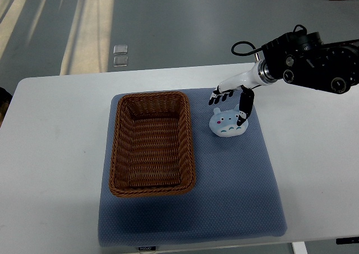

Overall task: Place blue toy in brown basket
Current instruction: 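Close the right hand fingers around the blue plush toy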

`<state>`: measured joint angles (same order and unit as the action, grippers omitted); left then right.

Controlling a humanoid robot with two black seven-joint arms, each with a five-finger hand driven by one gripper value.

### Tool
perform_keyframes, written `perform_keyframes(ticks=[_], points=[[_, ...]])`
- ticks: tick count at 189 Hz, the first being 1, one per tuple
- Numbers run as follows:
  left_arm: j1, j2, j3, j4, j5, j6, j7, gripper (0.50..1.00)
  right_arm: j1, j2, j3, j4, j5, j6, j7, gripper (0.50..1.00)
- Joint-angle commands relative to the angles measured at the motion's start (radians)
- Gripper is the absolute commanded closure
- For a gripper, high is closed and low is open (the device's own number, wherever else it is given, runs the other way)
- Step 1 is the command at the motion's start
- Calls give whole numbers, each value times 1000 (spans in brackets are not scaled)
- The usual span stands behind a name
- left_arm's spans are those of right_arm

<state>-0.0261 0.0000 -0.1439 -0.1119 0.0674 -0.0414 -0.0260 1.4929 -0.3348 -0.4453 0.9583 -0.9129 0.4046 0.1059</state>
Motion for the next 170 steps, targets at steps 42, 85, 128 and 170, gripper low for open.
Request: perform_keyframes(ticks=[42, 85, 128, 170], points=[[0, 0, 0, 0, 0, 0, 0, 500, -66, 40, 2, -19, -4, -46, 0, 624], [0, 0, 0, 0, 0, 0, 0, 500, -85, 42, 4, -44, -23, -50, 1, 734], [-1, 0, 0, 0, 0, 0, 0, 500, -102, 42, 2, -50, -34, -50, 1, 895], [0, 0, 0, 0, 0, 0, 0, 500, -89, 37, 5, -50, -46, -36, 3, 1000]])
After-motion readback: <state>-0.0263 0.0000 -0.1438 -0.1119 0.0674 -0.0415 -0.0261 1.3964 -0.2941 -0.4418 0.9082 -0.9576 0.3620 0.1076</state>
